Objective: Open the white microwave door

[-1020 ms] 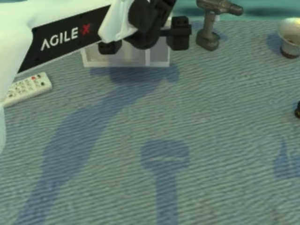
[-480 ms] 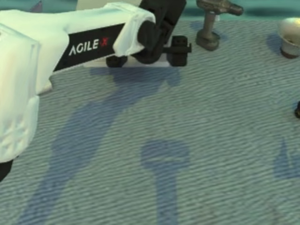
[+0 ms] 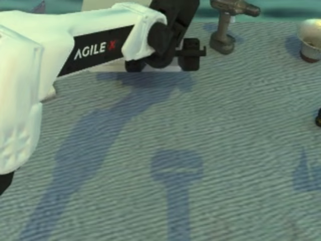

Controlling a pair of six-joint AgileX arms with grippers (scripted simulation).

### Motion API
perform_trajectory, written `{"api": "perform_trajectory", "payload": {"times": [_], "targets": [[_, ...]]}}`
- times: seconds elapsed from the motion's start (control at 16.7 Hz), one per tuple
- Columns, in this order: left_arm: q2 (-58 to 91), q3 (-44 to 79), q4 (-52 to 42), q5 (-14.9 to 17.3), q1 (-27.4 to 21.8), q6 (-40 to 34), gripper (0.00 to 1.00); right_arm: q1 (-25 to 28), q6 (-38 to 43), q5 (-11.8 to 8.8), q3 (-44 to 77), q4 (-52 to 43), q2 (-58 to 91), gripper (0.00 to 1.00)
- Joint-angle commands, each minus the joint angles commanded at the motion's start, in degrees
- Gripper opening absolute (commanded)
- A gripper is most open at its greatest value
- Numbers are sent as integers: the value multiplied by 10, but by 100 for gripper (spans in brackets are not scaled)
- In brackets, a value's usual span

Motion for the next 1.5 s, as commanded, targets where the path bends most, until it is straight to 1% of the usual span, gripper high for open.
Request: {"api": "perform_trajectory", "payload": {"times": [0.3, 0.36, 0.78, 0.84, 1.26, 1.5], "targets": [[0, 0, 0, 0, 0, 0, 2, 0, 0, 0, 0, 0, 0, 100], [0, 0, 0, 0, 0, 0, 0, 0, 0, 0, 0, 0, 0, 100], [0, 0, 0, 0, 0, 0, 0, 0, 0, 0, 0, 0, 0, 100], [-16, -31, -5, 8, -21, -2, 0, 0, 0, 0, 0, 0, 0, 100], [-52, -85, 28, -10, -18, -15, 0, 0, 0, 0, 0, 0, 0, 100], [-54, -90, 30, -12, -18, -16, 0, 0, 0, 0, 0, 0, 0, 100]]}}
